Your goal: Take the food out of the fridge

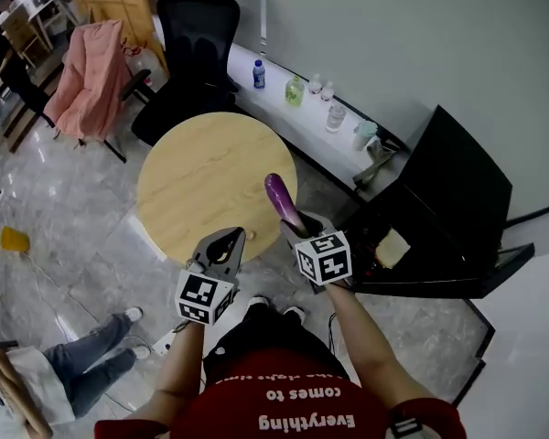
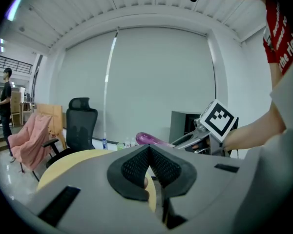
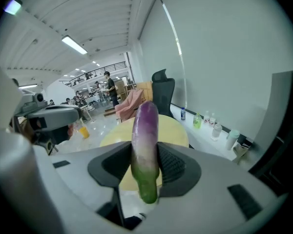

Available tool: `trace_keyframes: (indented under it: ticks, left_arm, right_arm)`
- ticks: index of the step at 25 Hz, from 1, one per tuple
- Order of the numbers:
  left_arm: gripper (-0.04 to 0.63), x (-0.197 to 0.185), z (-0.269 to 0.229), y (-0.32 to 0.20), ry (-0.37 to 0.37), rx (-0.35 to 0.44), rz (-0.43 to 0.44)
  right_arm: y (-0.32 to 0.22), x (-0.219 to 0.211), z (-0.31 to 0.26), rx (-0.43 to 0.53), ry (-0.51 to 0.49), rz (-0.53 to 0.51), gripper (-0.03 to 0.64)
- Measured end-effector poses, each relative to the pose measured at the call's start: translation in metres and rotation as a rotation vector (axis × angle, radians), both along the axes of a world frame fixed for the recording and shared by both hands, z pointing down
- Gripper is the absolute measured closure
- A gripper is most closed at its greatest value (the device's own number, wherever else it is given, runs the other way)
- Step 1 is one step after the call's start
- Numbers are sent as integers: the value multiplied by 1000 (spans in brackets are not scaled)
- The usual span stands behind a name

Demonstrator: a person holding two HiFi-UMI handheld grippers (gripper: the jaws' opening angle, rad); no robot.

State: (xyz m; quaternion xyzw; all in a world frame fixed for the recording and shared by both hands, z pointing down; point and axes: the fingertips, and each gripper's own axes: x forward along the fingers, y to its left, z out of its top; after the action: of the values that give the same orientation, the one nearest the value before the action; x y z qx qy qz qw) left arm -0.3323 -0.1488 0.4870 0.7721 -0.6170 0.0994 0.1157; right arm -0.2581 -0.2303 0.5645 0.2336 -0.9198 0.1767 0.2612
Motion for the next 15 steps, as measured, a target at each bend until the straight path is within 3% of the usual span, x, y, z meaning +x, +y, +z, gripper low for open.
trace_keyframes:
  ticks: [9,15]
  left_arm:
    - [589,-38,10,19,14,-27,-133]
    - [589,-57,21,33,22,-39,-193]
  right_arm:
    - [-7,-53,68,-129,48,-112,448]
    - [-10,-69,130,-127,162,-145,448]
